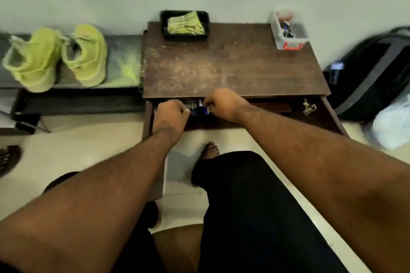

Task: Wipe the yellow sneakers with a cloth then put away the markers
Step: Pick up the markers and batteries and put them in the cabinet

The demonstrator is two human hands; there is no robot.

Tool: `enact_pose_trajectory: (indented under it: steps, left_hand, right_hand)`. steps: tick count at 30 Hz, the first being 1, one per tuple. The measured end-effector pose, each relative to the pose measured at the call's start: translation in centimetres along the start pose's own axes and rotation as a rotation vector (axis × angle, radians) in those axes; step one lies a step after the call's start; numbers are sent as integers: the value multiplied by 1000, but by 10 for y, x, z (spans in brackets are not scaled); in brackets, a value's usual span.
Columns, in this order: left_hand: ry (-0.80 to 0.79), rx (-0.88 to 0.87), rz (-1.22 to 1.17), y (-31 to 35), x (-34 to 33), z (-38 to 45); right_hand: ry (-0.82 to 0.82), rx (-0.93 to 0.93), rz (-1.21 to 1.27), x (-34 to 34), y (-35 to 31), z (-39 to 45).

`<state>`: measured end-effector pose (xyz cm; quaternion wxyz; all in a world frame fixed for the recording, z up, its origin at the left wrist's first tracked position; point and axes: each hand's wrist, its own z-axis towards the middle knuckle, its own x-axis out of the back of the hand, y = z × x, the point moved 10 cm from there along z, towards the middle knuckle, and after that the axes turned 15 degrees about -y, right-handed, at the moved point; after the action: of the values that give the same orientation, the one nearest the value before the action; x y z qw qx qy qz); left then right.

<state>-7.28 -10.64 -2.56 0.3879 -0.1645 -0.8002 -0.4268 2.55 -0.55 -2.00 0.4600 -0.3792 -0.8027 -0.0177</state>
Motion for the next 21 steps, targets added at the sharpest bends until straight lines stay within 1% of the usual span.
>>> enact_pose_trajectory:
  steps: [3,6,8,10,13,17,21]
  left_hand:
    - [147,21,-72,-45,72,-24]
    - [279,28,-194,-121,126,-45]
    - [350,107,-227,-189,151,-59]
    - [408,232,-269,-261,161,-77]
    - [435,441,-328,-367,150,-101]
    - [362,694,-393,-480,98,-125]
    - [294,853,-534,-556,33,-138]
  right_hand:
    - [28,74,-37,17,-81,8]
    - [47,160,-94,14,-161,33]
    - [-3,214,-131,-6,-213,61]
    - [-99,261,-154,-40,-256,93]
    - [-226,282,-201,-104,-304,148]
    - [-464,282,-184,-201,-332,206]
    - [-634,320,-154,-282,-344,245]
